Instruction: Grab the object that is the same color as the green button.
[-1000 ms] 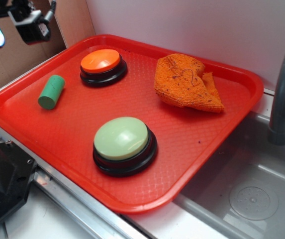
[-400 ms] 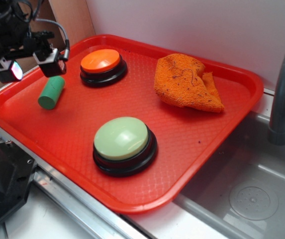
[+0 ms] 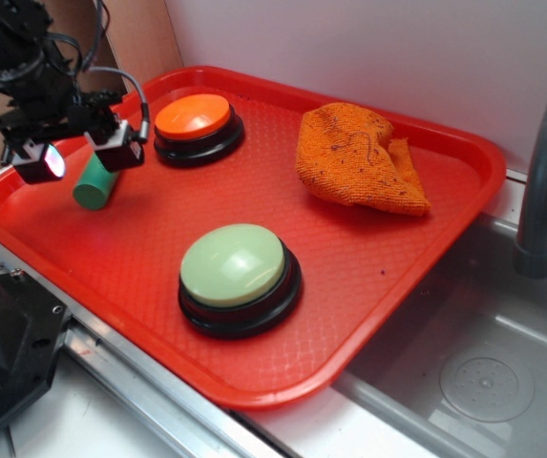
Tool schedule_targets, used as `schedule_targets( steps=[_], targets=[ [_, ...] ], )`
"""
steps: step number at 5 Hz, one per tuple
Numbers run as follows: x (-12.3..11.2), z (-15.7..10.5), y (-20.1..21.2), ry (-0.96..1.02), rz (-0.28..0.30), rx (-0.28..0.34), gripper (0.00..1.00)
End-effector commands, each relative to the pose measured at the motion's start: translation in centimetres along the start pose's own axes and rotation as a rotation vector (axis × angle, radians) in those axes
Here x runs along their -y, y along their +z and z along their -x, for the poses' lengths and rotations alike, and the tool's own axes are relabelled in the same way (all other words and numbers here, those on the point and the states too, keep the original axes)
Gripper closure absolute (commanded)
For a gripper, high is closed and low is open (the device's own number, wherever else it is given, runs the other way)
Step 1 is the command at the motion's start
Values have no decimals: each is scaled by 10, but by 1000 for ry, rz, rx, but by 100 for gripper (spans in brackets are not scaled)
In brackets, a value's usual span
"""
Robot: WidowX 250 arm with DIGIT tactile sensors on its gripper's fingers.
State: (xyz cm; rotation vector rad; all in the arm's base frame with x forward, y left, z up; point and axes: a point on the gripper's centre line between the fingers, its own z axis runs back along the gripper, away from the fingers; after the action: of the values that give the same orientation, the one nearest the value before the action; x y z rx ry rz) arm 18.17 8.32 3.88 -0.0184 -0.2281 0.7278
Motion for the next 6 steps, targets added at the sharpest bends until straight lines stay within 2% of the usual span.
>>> schedule_targets(
  steps=[1, 2, 3, 4, 6],
  targets=[
    [-11, -8, -15, 20, 29, 7, 0],
    [-10, -6, -19, 27, 30, 5, 100],
    [-5, -6, -9, 14, 38, 22, 100],
    [4, -5, 11, -57, 19, 14, 100],
    [31, 3, 65, -240, 60, -24, 100]
  ],
)
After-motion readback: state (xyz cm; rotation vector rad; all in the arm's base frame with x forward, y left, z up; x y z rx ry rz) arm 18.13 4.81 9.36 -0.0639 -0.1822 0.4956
